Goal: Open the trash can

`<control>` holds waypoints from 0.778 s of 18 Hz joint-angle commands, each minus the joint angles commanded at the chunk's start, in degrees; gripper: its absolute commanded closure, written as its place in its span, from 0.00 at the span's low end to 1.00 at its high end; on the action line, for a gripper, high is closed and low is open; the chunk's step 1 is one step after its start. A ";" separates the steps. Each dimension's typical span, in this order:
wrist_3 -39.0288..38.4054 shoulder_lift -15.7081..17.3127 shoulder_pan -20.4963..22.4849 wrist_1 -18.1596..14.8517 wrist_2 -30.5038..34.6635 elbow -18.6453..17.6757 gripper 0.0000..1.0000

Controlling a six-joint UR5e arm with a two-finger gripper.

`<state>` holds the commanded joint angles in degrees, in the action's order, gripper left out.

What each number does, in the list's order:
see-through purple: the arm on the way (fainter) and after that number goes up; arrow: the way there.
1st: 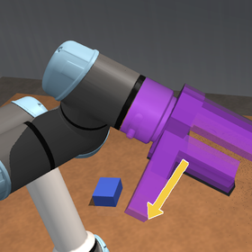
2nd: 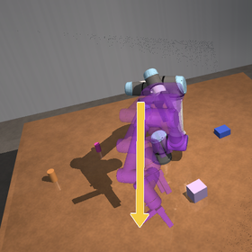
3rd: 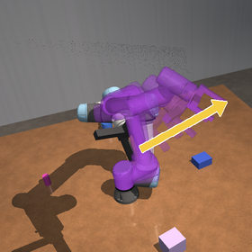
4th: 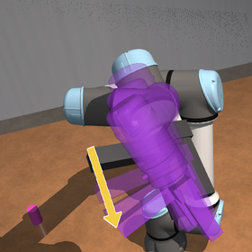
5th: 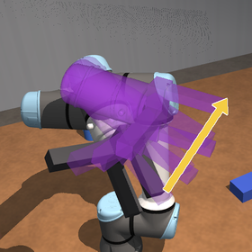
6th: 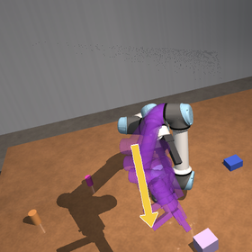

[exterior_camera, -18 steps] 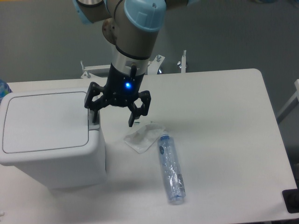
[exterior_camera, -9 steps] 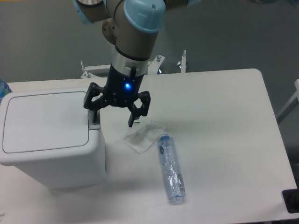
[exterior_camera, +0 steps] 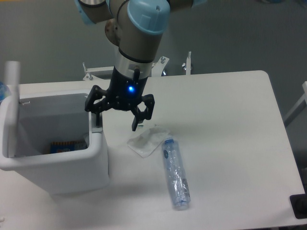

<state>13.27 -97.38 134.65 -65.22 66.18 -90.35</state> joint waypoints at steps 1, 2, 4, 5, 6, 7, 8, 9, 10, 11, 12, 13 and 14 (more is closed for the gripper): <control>-0.09 0.26 0.00 0.53 -0.09 0.26 0.00; 0.00 0.53 0.09 0.97 -0.17 1.05 0.00; 0.35 0.62 0.79 1.23 -0.18 3.94 0.00; 0.35 0.53 1.66 1.15 -0.09 5.44 0.00; 0.52 0.53 2.89 1.06 -0.17 7.02 0.00; 0.70 0.53 3.77 1.06 -0.26 7.90 0.00; 0.79 0.35 4.13 1.06 0.00 8.69 0.00; 0.79 0.18 4.65 1.15 0.09 9.22 0.00; 0.79 -0.08 5.44 1.15 0.09 9.58 0.00; 0.88 -0.09 6.15 1.23 0.17 9.93 0.00; 0.97 -0.17 6.67 1.58 0.44 10.46 0.00; 1.23 -0.35 7.11 1.76 1.31 11.07 0.00; 2.45 -0.96 7.29 1.85 2.97 11.60 0.00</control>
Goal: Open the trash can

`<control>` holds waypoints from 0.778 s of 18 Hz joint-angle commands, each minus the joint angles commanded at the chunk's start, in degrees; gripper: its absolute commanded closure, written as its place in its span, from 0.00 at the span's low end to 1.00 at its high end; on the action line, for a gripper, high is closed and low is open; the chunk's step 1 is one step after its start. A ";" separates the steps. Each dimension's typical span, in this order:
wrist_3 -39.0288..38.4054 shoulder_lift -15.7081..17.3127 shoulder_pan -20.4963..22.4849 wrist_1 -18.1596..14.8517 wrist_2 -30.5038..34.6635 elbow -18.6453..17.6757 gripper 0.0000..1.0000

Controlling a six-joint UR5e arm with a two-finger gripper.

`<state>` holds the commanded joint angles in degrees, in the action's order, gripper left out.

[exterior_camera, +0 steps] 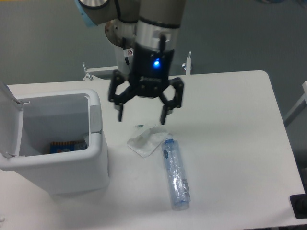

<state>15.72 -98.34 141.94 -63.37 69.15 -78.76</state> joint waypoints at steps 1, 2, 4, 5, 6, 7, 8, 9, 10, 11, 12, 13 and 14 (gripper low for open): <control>1.75 -0.35 0.78 -0.26 2.45 0.61 0.00; 3.68 -0.71 1.23 -0.35 4.57 0.97 0.00; 7.81 -0.80 1.76 -0.53 7.04 1.32 0.00; 10.53 -0.80 2.89 -0.79 8.01 1.24 0.00; 13.34 -0.71 4.03 -1.05 8.36 1.24 0.00; 15.81 -0.71 5.09 -1.05 8.54 1.06 0.00; 17.75 -0.80 6.32 -1.05 8.54 0.89 0.00; 19.77 -0.80 7.37 -1.05 8.63 0.88 0.00; 22.05 -0.71 8.43 -0.88 9.07 0.71 0.00; 24.86 -0.71 9.40 -1.14 10.11 0.45 0.00; 28.37 -0.71 10.28 -1.66 11.34 0.18 0.00; 32.32 -0.71 11.24 -2.63 12.49 0.09 0.00; 36.18 -0.62 12.12 -3.77 13.37 0.01 0.00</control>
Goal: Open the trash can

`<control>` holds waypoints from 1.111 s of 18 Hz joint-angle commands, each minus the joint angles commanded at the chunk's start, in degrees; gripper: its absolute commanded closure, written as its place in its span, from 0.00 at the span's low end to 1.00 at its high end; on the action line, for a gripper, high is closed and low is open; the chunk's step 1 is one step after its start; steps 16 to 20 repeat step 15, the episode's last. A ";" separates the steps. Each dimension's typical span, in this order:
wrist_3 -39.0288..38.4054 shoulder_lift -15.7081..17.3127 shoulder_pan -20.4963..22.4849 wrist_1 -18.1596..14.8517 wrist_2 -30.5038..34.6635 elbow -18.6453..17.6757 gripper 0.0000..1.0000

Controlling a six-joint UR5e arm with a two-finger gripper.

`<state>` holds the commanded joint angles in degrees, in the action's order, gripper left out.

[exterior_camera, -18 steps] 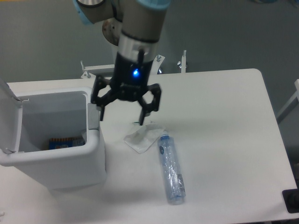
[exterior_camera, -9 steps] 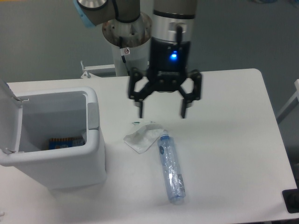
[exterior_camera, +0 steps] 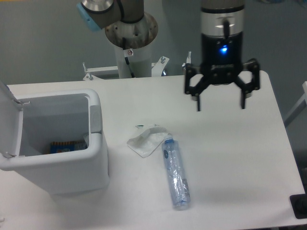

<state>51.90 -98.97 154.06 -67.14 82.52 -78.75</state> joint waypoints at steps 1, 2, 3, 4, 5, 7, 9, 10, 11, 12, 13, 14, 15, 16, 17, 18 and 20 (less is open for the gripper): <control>3.87 0.00 1.05 -0.88 0.88 -0.09 0.00; 8.26 0.00 2.19 -2.11 1.93 -0.18 0.00; 13.00 0.09 3.60 -3.34 3.07 -0.18 0.00; 17.66 0.09 4.74 -4.31 3.96 -0.52 0.00; 21.97 0.18 6.06 -4.41 4.66 -1.05 0.00; 27.18 0.26 8.17 -4.58 4.75 -1.84 0.00; 28.86 0.26 8.97 -4.32 4.67 -2.20 0.00; 28.87 0.26 9.15 -4.23 4.67 -2.20 0.00; 28.87 0.26 9.15 -4.14 4.67 -2.20 0.00; 28.87 0.26 9.24 -4.06 4.67 -2.20 0.00; 28.87 0.26 9.24 -4.05 4.67 -2.20 0.00; 28.78 0.26 9.24 -3.97 4.67 -2.20 0.00; 28.78 0.26 9.24 -3.97 4.58 -2.20 0.00; 28.78 0.26 9.24 -3.97 4.58 -2.20 0.00; 28.78 0.26 9.24 -3.97 4.58 -2.20 0.00; 28.78 0.26 9.24 -3.97 4.58 -2.20 0.00; 28.78 0.26 9.24 -3.97 4.58 -2.20 0.00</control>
